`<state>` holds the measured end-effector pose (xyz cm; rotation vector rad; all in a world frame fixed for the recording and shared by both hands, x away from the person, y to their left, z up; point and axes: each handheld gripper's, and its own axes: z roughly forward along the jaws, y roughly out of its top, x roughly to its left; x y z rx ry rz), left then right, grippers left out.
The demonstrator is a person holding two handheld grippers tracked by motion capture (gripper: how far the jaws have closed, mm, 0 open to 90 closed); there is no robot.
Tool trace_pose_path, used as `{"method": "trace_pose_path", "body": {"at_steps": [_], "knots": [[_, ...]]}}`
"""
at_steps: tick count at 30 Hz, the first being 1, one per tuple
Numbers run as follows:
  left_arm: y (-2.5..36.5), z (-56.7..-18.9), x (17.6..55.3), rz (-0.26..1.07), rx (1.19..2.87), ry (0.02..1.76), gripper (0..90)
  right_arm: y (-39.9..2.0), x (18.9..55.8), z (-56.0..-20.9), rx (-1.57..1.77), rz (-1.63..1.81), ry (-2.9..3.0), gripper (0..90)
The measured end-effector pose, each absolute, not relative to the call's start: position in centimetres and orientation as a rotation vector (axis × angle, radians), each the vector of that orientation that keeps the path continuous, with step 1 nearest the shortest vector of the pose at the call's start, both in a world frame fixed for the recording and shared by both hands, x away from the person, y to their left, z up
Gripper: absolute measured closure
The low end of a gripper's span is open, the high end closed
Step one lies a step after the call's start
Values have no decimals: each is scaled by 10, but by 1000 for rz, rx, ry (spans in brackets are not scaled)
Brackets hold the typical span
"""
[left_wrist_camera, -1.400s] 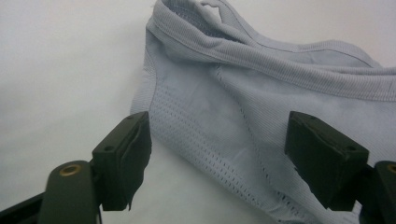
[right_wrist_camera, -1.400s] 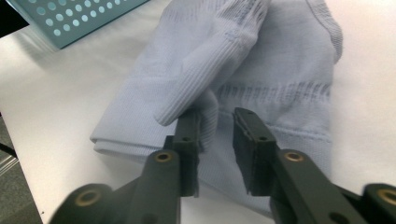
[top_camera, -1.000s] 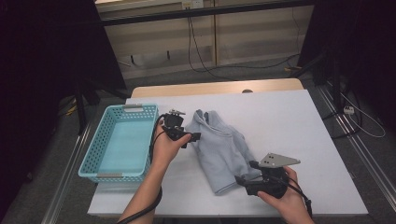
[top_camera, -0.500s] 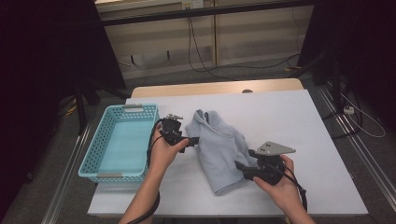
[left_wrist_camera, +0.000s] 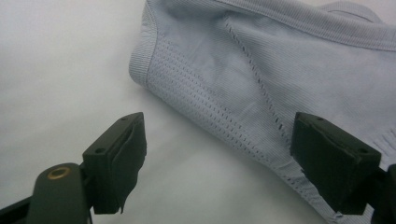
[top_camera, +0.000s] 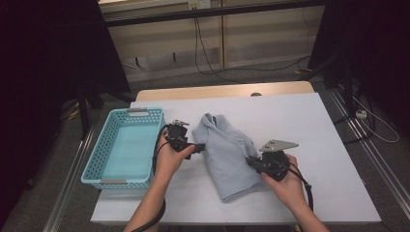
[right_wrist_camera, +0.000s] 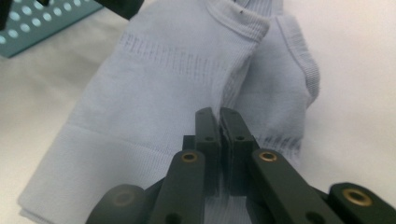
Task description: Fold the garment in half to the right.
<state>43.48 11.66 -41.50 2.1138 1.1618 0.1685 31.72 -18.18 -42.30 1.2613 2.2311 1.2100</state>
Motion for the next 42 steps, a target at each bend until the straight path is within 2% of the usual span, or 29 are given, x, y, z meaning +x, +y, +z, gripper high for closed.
{"method": "trace_pose_path", "body": {"at_steps": [10,25,42], "knots": [[121,-409,451,210,2097,1171,208,-207,301,-428,1348,1195,2206,881],[103,-404,460,181,2082,1165,199,-205,297,-435,1345,1146,2225,871],[88,-414,473,129,2086,1174,320,-211,300,-437,1362,1133,2208,874]]}}
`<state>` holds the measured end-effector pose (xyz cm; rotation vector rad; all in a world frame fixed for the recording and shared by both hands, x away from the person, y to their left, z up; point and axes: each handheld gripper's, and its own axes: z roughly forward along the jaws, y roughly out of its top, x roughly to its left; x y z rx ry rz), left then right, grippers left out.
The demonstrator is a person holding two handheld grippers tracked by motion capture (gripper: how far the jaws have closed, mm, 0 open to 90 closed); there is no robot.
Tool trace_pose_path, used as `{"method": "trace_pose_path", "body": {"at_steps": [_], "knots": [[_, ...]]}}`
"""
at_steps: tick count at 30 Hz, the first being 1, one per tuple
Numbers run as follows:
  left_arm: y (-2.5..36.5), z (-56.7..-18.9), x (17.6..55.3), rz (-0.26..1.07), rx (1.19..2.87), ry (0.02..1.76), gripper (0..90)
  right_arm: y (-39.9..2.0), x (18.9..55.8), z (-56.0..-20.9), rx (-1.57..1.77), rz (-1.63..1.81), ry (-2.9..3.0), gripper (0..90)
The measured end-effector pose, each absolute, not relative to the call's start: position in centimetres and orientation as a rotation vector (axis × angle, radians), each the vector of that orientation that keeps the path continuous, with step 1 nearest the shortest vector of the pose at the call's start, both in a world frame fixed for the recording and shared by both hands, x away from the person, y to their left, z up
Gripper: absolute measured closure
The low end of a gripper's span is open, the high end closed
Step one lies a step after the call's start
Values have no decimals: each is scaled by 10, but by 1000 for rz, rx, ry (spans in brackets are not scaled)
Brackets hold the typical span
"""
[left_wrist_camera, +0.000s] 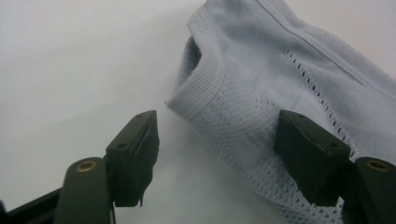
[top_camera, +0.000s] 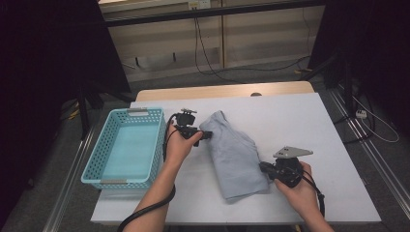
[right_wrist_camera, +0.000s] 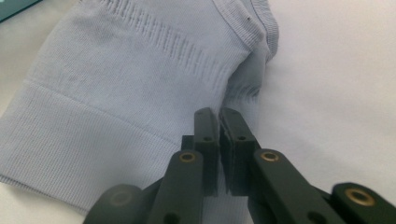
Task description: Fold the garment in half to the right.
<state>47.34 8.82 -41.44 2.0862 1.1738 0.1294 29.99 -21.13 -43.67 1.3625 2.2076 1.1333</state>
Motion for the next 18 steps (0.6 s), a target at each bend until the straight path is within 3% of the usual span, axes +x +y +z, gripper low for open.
{"method": "trace_pose_path", "body": {"at_steps": [6,18], "knots": [[85,-414,474,115,2086,1174,358,-209,300,-434,1331,1138,2224,891],[92,-415,473,128,2084,1183,333,-209,300,-426,1312,1173,2212,900]]}}
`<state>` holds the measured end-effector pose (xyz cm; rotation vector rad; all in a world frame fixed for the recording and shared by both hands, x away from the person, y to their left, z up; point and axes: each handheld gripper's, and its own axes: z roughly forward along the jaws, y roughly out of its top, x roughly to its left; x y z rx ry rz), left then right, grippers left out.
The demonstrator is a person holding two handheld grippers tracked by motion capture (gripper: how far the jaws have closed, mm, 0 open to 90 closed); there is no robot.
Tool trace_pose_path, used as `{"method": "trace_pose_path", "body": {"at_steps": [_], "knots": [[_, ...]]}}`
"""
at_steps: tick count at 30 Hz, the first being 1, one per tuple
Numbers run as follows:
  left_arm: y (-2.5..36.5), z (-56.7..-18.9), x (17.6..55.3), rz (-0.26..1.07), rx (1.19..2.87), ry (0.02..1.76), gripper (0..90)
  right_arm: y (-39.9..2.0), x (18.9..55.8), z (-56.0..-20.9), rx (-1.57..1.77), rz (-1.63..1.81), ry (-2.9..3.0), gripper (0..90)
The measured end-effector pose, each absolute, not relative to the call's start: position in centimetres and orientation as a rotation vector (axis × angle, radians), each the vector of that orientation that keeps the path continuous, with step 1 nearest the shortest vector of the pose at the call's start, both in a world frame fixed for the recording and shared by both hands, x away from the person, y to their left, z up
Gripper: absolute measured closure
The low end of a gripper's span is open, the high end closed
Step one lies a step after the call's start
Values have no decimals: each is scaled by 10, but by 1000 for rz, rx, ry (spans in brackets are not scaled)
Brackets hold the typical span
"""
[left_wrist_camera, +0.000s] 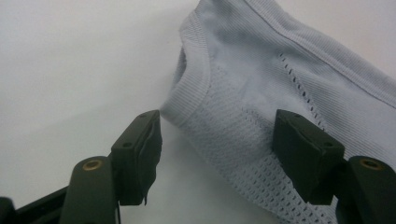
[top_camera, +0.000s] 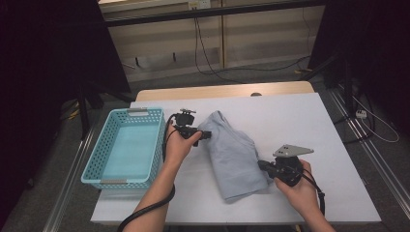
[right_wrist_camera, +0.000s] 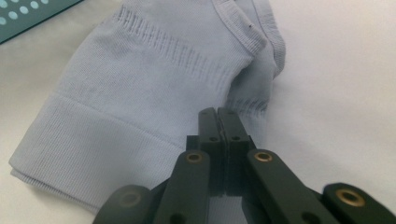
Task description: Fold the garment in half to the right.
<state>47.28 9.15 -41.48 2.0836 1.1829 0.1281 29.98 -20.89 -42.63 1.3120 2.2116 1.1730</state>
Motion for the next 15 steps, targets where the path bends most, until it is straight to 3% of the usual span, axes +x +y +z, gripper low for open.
{"method": "trace_pose_path", "body": {"at_steps": [15], "knots": [[87,-404,473,183,2097,1162,276,-230,314,-425,1373,1066,2129,900]]}}
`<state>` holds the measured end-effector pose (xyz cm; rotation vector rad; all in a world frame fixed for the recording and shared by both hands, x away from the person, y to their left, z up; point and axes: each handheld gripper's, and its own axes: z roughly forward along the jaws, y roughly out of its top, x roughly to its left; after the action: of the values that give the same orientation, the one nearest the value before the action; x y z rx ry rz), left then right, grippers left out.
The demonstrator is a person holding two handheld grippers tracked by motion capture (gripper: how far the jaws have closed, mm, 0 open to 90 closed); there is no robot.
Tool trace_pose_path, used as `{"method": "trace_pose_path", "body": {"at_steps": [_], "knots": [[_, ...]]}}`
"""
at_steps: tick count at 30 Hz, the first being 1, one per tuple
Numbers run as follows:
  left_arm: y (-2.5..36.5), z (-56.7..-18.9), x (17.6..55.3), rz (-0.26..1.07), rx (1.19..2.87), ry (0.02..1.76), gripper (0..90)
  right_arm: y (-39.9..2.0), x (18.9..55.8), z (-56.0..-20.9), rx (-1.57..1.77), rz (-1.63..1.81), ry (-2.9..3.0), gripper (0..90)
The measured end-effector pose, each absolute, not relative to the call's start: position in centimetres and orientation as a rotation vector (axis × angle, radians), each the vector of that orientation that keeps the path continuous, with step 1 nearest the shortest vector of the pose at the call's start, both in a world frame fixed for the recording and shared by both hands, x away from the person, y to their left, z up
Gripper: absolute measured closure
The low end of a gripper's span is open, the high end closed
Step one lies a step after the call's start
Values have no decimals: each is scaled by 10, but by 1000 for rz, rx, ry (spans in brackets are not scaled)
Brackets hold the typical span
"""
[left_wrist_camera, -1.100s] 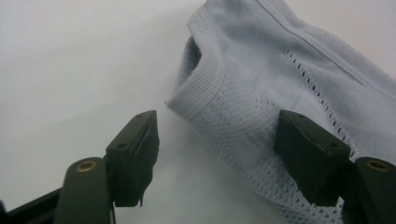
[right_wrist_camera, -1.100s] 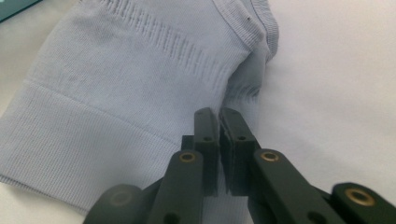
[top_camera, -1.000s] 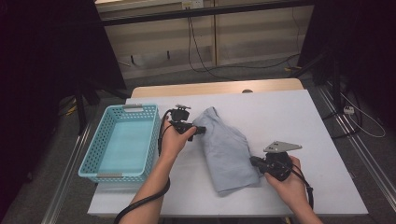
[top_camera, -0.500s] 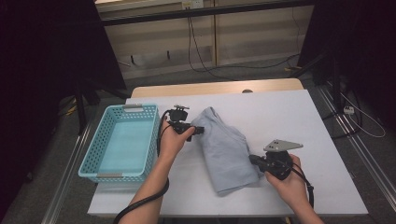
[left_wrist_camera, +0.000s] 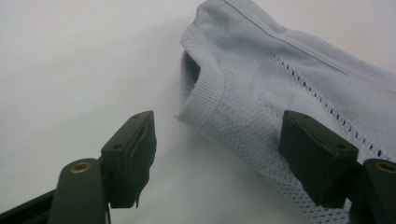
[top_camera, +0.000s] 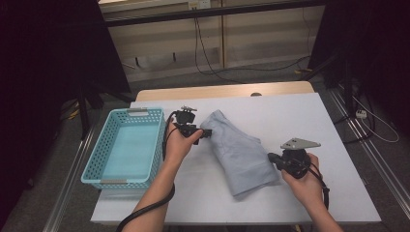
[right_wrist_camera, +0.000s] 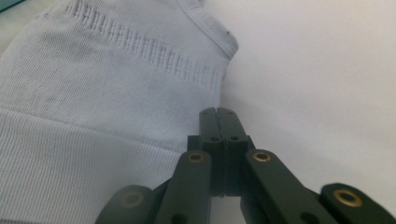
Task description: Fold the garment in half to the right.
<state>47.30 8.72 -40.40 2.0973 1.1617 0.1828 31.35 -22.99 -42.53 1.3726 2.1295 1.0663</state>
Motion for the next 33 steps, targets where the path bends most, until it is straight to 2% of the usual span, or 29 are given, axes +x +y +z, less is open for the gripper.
{"method": "trace_pose_path", "body": {"at_steps": [7,15,20,22,29,33], "knots": [[84,-403,473,172,2098,1157,268,-223,313,-430,1342,1024,2144,900],[79,-409,474,112,2083,1183,343,-223,314,-431,1353,1038,2147,900],[78,-411,473,76,2064,1215,441,-219,315,-432,1342,1035,2154,900],[78,-412,473,72,2067,1220,523,-219,315,-432,1336,1038,2156,900],[77,-416,475,57,2083,1227,712,-218,316,-431,1335,1054,2154,900],[77,-415,477,66,2090,1237,781,-217,317,-431,1325,1070,2160,900]]}}
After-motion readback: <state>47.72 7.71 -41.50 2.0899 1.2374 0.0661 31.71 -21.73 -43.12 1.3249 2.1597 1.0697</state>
